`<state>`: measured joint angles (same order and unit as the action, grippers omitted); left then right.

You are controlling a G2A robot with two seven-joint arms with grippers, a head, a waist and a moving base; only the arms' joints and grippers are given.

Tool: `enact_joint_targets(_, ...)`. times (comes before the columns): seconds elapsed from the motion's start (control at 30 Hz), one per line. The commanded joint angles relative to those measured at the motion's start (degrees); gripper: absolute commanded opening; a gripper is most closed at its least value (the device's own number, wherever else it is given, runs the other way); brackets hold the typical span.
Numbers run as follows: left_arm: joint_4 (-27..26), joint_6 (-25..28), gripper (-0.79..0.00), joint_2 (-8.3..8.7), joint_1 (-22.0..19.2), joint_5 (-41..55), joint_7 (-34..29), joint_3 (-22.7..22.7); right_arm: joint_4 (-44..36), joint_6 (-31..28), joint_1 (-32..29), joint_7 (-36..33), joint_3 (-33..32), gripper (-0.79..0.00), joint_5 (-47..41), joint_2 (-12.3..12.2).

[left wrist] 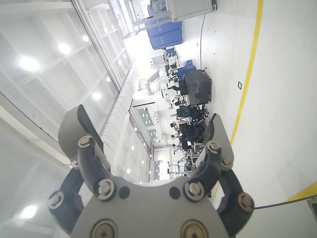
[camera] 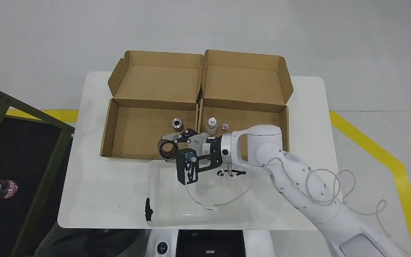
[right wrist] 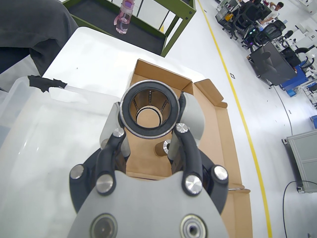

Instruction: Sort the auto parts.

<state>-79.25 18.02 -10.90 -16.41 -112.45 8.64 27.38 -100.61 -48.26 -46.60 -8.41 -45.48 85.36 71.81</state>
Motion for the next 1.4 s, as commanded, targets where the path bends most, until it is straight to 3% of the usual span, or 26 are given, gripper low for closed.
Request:
enact_joint_targets(0.0, 0.0, 0.0, 0.0, 0.0, 0.0, 0.0, 0.0, 0.0, 1.0, 0.6, 0.4, 0.3, 0.3, -0.785, -0.3, 0.2)
enact_joint_targets(0.6, 0.0, 0.0, 0.0, 0.0, 0.0, 0.0, 0.0, 0.0, 12.3, 2.7, 6.8, -0.9, 3.9, -0.785, -4.5, 3.0)
enact_joint_targets(1.37, 0.0, 0.0, 0.0, 0.0, 0.0, 0.0, 0.0, 0.0, 30.8, 1.9, 15.2, -4.0, 13.1, -0.785, -9.7, 9.3)
